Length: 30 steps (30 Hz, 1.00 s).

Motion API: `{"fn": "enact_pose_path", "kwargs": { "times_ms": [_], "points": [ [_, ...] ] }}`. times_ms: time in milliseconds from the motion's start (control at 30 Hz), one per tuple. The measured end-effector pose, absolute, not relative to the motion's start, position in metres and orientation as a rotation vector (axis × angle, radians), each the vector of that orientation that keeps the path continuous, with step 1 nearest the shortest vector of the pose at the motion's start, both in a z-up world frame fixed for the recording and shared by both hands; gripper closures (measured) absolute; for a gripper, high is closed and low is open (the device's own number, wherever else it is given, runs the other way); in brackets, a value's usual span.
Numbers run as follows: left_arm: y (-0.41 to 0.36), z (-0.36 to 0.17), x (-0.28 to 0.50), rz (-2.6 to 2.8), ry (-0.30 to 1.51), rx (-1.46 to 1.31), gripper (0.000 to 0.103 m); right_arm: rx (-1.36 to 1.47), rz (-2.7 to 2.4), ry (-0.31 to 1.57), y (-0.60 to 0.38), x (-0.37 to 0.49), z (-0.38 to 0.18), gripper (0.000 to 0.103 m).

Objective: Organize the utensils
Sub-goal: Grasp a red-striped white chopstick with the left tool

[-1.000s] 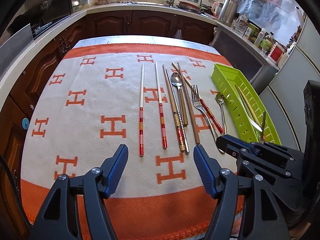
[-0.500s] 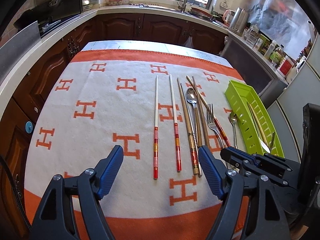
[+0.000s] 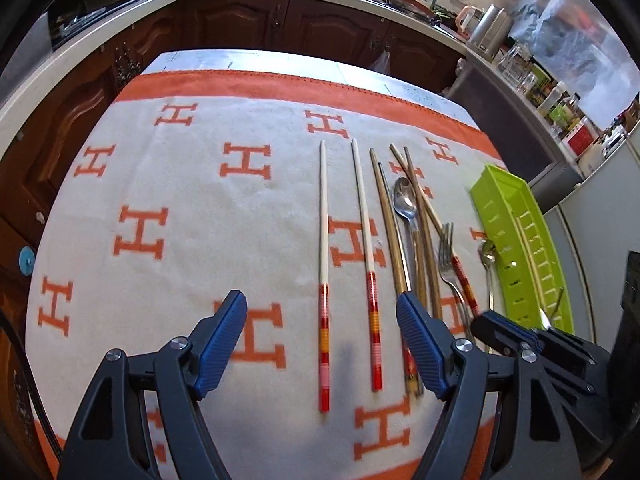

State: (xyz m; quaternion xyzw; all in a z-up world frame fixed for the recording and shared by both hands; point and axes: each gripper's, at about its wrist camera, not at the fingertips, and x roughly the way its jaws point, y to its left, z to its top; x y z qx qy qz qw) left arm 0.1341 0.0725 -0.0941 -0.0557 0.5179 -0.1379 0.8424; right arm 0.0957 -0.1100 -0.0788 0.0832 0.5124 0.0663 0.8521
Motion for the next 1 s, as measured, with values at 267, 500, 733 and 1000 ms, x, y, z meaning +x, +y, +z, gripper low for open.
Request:
{"fn": "enact_pose_path", "kwargs": {
  "times_ms": [267,500,733,1000],
  "points": [
    [0.047,-0.126,0.166,-0.210,1.206,-0.027,0.054,0.193,0.158,1.078,-0.116,0.098,-0.084,0.095],
    [0.024,-0.131,0.162,-0.147,1.180,0.105,0.053,0.188,0.166,1.097,-0.115,0.099,-0.090,0.095],
    [0.039,-0.127,0.166,-0.151,1.197,0.003,0.099,0.179,0.175,1.098,-0.110,0.099,-0.089,0.095],
    [0.080,-0.117,0.148,-0.121,1.155,-0.135,0.100,0.135,0.202,1.093,-0.090,0.102,-0.079,0.095]
  ]
}}
